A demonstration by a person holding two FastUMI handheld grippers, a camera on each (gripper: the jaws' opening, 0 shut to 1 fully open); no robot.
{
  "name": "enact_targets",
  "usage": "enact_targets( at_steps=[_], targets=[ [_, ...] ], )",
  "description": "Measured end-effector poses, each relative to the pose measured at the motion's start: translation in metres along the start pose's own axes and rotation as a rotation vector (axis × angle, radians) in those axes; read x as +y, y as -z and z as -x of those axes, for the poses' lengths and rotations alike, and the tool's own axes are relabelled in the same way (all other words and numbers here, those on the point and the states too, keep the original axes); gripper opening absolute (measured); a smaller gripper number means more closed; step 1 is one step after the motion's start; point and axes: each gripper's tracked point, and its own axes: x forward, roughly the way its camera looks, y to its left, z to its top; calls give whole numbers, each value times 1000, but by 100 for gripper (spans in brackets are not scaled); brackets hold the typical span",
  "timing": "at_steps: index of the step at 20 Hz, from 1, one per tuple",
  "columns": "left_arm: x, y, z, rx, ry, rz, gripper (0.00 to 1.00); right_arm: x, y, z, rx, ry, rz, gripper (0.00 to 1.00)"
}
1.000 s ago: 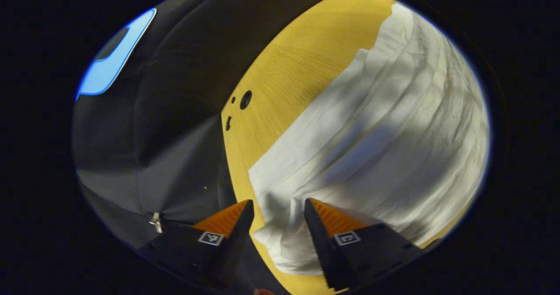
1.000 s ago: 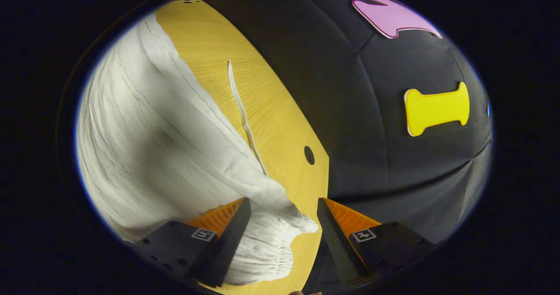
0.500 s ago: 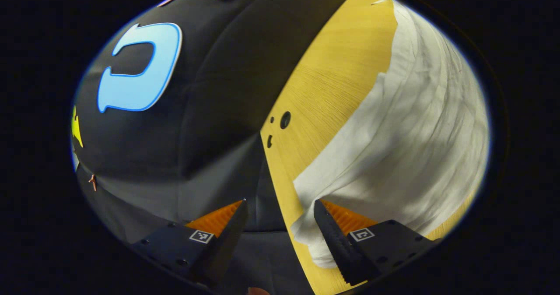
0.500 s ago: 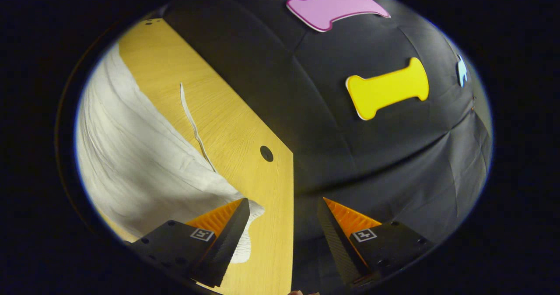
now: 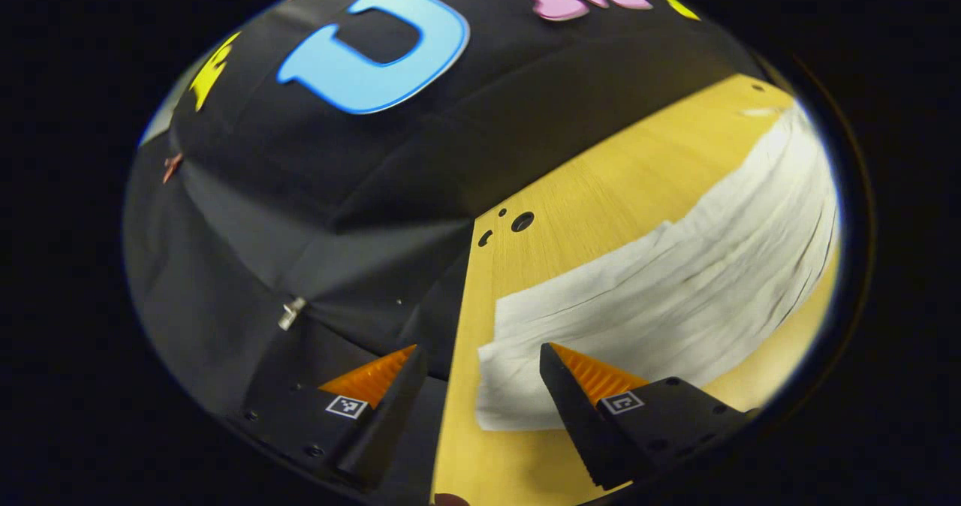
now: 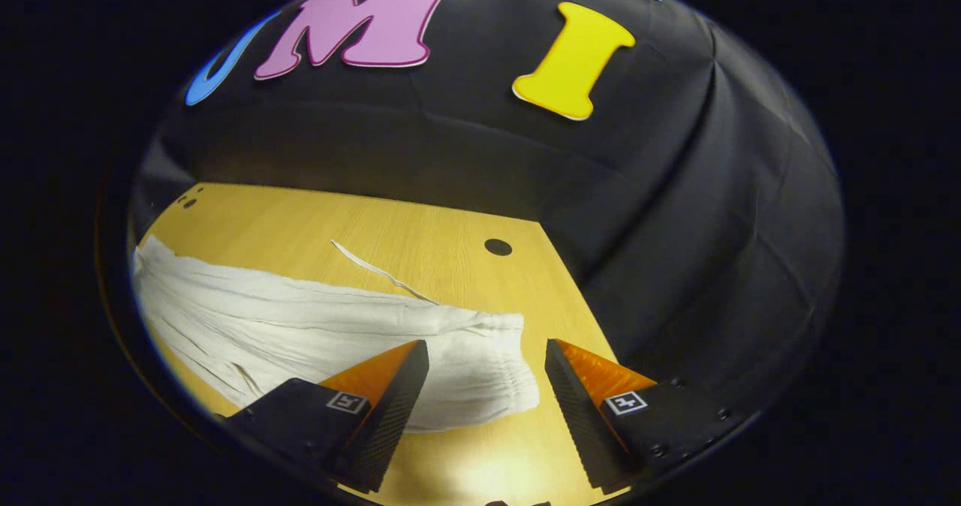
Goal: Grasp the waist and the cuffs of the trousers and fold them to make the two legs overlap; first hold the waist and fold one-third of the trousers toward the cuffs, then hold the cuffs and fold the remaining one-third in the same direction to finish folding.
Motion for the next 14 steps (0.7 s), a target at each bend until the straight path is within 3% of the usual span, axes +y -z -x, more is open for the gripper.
enact_targets(
  at_steps=[4,9,14],
  targets=[
    [-15,0,7,16,68,261,97,6,26,6,86,0,-239,98],
    [-33,-1,11,49,182,517,97,8,66,-9,207,-8,-479,98],
    [-40,5,12,97,174,590,98,-4,93,-28,314,25,-644,99]
  ],
)
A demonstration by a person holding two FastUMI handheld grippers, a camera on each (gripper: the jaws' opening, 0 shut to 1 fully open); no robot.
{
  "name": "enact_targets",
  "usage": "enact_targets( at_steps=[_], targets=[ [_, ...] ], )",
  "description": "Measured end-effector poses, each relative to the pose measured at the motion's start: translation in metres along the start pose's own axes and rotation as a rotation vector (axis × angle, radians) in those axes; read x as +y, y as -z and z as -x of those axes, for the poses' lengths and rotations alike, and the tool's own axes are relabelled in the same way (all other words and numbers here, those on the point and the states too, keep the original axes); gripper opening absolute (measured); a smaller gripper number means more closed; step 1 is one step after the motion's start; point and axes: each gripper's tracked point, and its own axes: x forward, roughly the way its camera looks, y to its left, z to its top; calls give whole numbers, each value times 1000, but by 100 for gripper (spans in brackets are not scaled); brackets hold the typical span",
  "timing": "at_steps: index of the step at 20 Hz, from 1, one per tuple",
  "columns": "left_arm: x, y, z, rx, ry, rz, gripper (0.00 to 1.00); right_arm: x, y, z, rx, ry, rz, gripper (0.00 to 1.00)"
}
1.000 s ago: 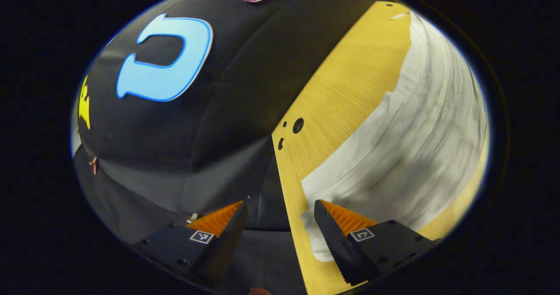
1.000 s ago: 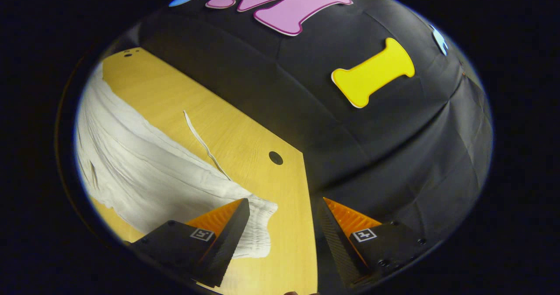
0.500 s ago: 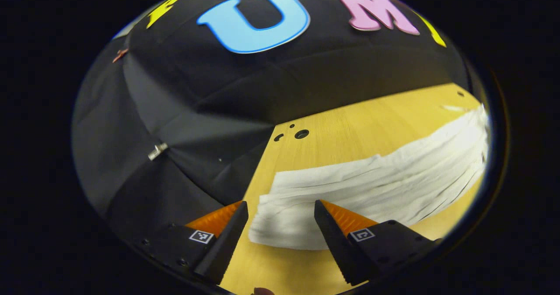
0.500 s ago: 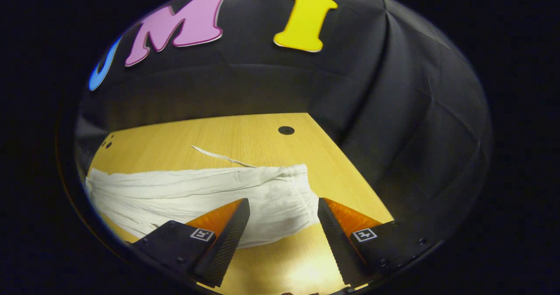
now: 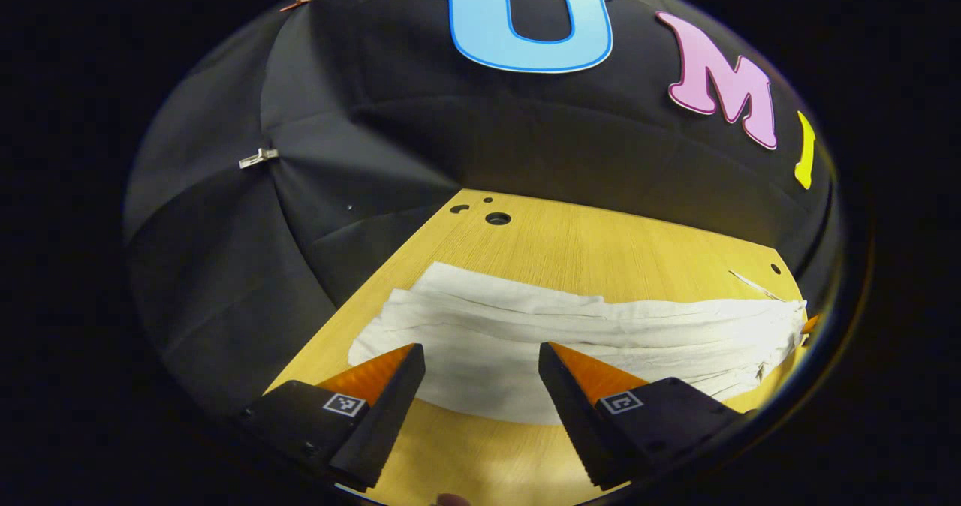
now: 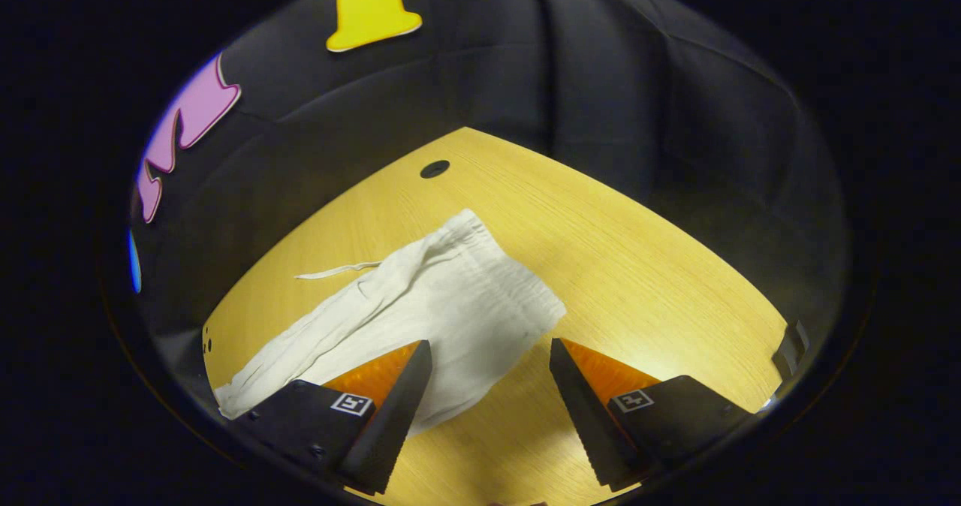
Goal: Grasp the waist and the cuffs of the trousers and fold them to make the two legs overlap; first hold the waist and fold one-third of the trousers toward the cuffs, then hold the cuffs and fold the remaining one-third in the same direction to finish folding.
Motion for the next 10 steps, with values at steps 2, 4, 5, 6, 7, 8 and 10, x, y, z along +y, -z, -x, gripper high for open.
enact_targets(
  at_steps=[2,4,5,6,7,8,10],
  targets=[
    [1,5,5,9,-15,25,97,-4,2,-12,34,8,-45,99],
    [4,11,11,26,-30,43,98,-1,-8,-22,24,10,-97,99],
    [4,12,13,31,-40,51,97,0,-9,-28,36,16,-126,99],
    [4,14,16,35,-47,60,97,-1,-15,-30,31,42,-143,99],
    [4,15,19,39,-54,68,96,-5,-15,-30,40,65,-149,98],
    [3,18,21,47,-64,74,96,-6,-18,-34,46,95,-143,96],
    [4,23,24,62,-89,91,96,-15,-15,-36,69,181,-77,94]
  ],
)
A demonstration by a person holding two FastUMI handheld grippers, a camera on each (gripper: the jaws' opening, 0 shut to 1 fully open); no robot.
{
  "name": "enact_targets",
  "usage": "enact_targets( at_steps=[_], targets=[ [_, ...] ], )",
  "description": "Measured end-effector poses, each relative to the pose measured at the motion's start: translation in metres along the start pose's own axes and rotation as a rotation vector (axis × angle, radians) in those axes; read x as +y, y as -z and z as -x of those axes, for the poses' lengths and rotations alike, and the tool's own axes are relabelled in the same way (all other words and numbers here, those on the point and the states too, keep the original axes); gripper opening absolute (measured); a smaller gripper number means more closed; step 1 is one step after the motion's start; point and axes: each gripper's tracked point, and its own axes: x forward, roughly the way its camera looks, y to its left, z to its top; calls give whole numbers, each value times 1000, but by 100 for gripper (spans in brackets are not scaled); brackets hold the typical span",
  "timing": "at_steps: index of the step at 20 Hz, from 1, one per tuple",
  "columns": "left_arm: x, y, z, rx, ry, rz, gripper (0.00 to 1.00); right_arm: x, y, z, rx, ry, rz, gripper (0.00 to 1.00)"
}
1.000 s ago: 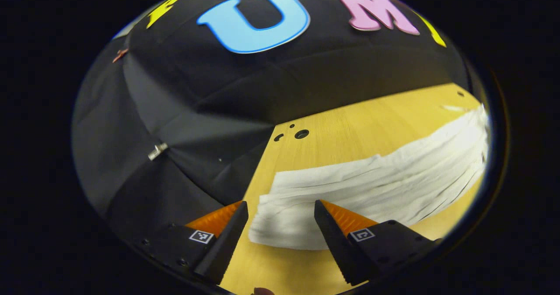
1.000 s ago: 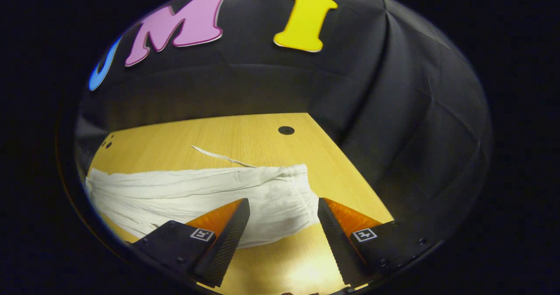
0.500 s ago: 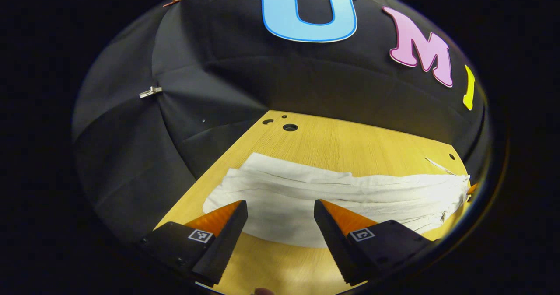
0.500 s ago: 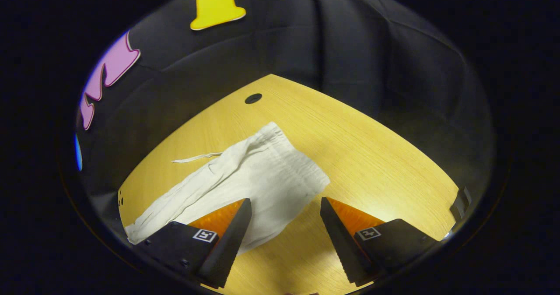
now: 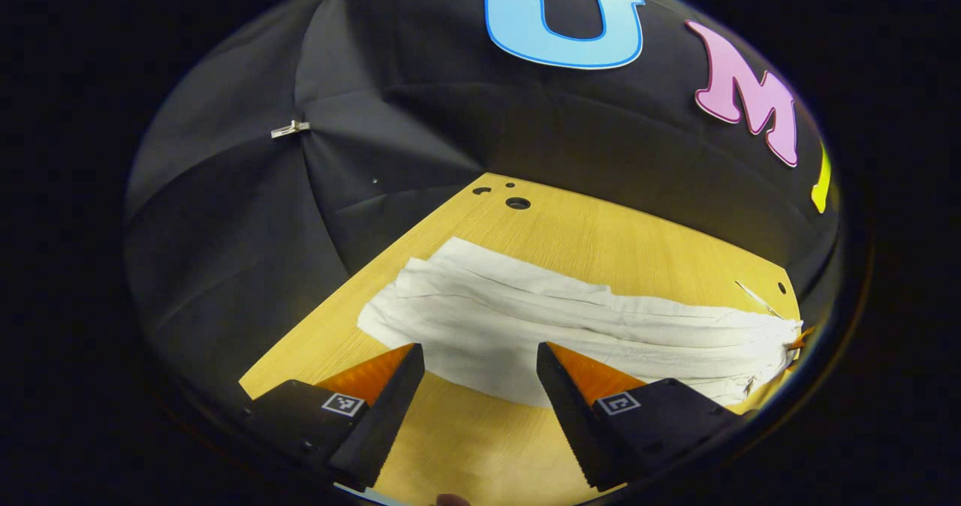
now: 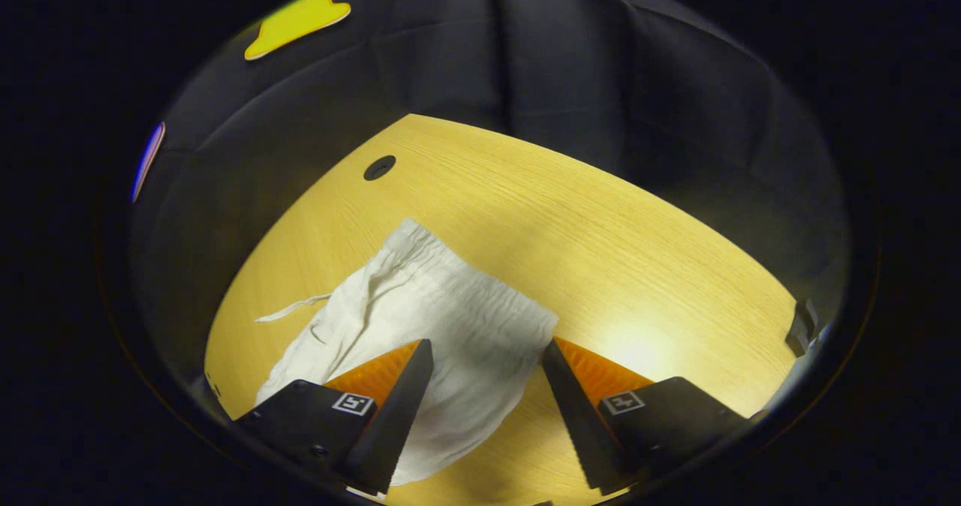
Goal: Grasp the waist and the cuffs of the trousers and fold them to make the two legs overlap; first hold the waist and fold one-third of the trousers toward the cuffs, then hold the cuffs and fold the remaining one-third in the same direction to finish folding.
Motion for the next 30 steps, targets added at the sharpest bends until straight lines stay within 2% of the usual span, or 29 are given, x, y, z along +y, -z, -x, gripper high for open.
enact_targets(
  at_steps=[1,2,3,4,5,6,8,11,15,16,17,21,26,27,30],
  targets=[
    [0,2,1,9,-5,17,96,0,0,-1,-3,37,40,87],
    [1,5,1,15,-9,37,96,2,2,-1,3,52,77,76],
    [1,8,1,26,-9,57,96,5,2,0,6,40,94,72],
    [1,13,1,38,-8,80,96,9,1,0,6,30,70,32],
    [0,17,1,54,1,108,96,12,3,2,18,12,27,34],
    [-1,22,0,69,8,135,96,15,3,2,20,-21,-14,20],
    [-4,34,-7,106,36,186,98,18,5,-3,26,-73,-79,11],
    [-2,50,-20,169,61,270,96,17,4,2,17,-108,-117,11],
    [19,49,-41,202,54,360,96,18,-4,7,-36,-83,-147,11],
    [21,52,-47,220,59,372,92,19,-6,9,-45,-78,-155,11],
    [23,53,-52,234,66,383,96,19,-6,13,-55,-74,-152,11],
    [19,33,-74,230,108,384,96,18,-17,30,-107,-67,-131,11],
    [11,19,-99,252,117,306,96,21,-21,36,-137,-58,-92,11],
    [13,18,-105,258,97,270,89,21,-20,37,-138,-56,-96,11],
    [23,18,-117,253,19,170,58,21,-20,38,-146,-53,-82,11]
  ],
)
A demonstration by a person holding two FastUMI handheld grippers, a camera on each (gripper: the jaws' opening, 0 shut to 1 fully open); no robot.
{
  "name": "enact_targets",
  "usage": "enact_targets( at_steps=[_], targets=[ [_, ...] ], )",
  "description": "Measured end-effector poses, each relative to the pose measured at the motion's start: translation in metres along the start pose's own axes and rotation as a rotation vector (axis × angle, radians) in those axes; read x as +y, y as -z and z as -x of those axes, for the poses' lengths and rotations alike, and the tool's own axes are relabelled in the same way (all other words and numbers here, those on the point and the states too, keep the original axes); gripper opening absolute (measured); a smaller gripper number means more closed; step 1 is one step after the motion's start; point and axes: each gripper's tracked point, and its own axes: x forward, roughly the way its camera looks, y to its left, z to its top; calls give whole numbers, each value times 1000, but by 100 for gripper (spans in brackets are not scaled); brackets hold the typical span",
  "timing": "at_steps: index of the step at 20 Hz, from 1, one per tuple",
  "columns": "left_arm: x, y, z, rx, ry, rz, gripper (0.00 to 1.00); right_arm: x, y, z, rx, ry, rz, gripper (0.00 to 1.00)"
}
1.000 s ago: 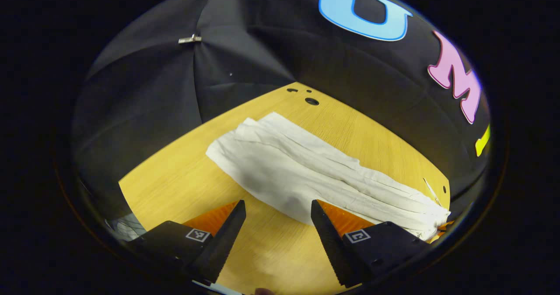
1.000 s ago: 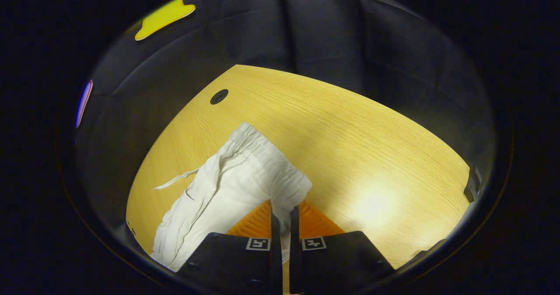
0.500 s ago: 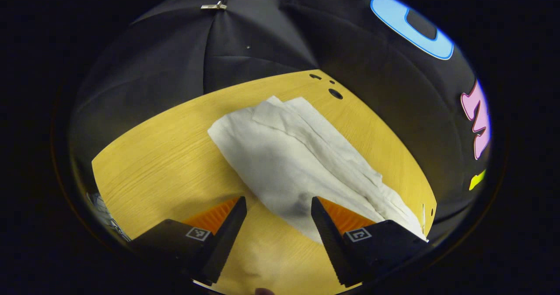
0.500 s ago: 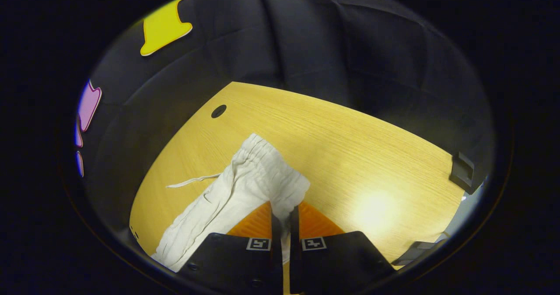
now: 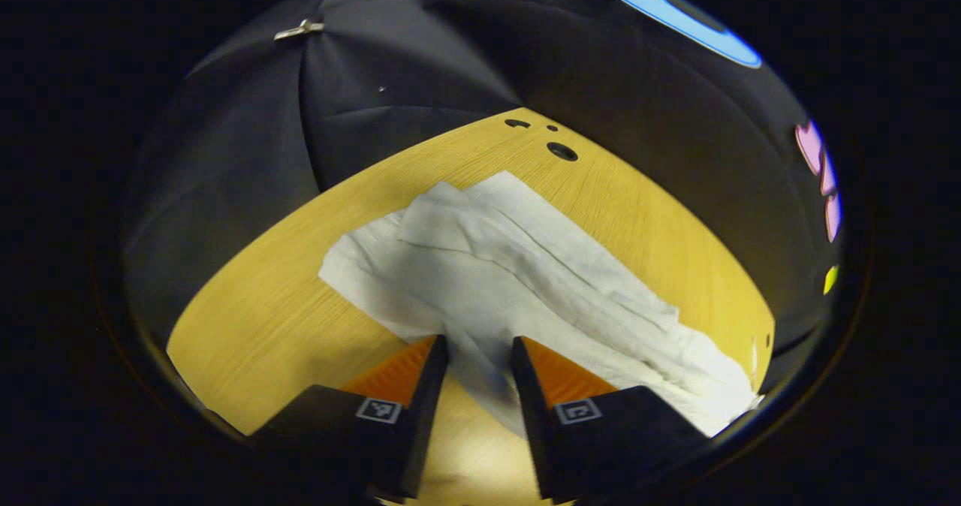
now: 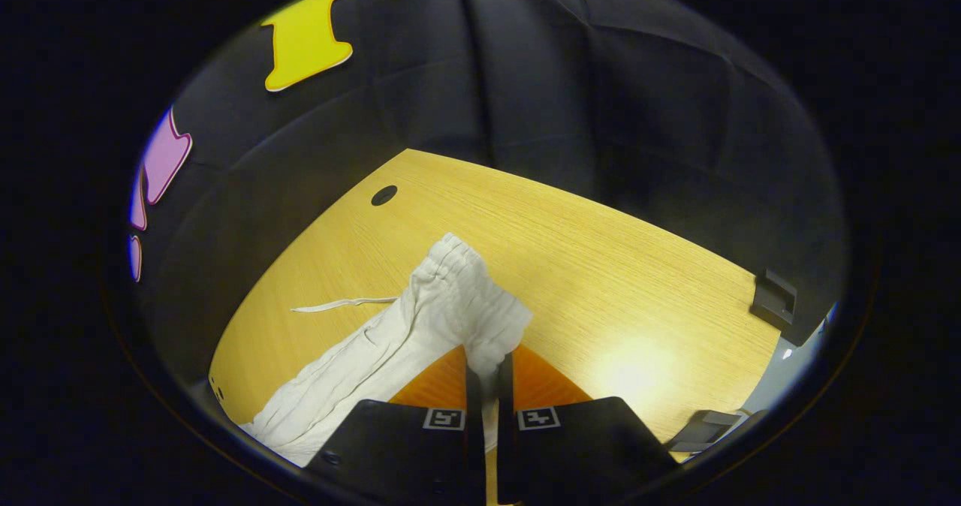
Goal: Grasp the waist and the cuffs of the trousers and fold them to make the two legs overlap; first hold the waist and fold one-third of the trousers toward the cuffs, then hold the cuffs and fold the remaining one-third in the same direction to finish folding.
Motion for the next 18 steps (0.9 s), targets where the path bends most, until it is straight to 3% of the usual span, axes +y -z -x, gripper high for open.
enact_targets(
  at_steps=[1,2,3,5,11,18],
  targets=[
    [-1,-1,1,-6,-2,-12,37,1,-3,1,-15,-5,5,11],
    [-6,1,0,-3,21,-2,35,4,-7,3,-33,-16,5,11],
    [-6,-2,1,-14,36,32,19,4,-8,8,-49,-29,2,11],
    [-6,-3,2,-21,73,115,10,5,-15,17,-83,-60,-3,11],
    [-12,11,10,19,154,141,6,12,-38,53,-194,-155,-5,11],
    [-21,34,26,44,204,130,6,12,-64,88,-333,-268,95,11]
  ],
)
